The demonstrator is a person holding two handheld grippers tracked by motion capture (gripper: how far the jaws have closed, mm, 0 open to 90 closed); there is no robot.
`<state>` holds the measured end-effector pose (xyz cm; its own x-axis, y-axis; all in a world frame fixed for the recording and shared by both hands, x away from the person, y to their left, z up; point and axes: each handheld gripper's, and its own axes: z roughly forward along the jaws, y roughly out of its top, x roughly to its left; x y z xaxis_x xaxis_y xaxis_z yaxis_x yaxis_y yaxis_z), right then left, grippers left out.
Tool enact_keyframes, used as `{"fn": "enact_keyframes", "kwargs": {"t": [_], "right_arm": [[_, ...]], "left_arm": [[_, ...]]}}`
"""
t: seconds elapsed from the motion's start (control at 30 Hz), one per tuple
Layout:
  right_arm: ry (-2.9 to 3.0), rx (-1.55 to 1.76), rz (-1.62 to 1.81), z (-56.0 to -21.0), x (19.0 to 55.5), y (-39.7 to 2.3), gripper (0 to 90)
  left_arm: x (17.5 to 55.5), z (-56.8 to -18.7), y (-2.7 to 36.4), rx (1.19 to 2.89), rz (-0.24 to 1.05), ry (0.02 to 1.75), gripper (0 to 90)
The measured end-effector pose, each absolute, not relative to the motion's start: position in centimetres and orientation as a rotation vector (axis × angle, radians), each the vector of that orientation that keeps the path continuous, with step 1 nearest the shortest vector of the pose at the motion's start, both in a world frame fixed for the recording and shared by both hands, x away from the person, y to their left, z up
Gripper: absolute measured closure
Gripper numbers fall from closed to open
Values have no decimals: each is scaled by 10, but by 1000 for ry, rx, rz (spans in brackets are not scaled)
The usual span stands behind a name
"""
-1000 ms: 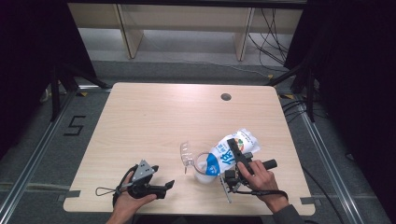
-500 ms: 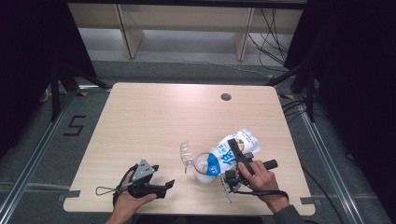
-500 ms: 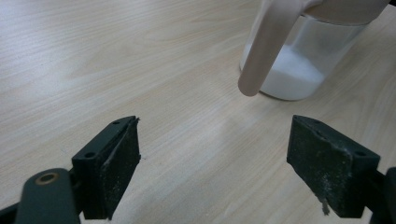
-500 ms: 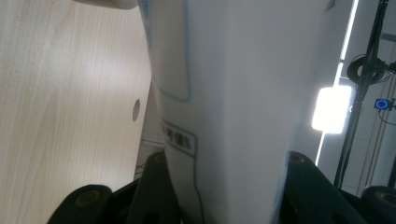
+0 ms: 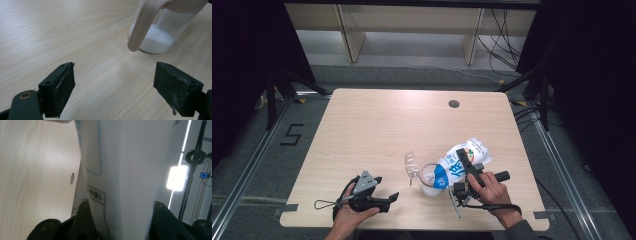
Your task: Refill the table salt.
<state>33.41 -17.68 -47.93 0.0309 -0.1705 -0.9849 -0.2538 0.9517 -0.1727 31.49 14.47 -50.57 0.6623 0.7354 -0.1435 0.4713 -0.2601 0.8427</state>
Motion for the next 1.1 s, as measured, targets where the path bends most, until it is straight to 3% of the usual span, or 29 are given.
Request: {"fn": "enact_keyframes", "kwargs": {"t": [1.1], "right_arm": [[1570,-292,82,-481,332,-176,735]], "left_arm": [[315,-506,145,1912,344,951,167]]}}
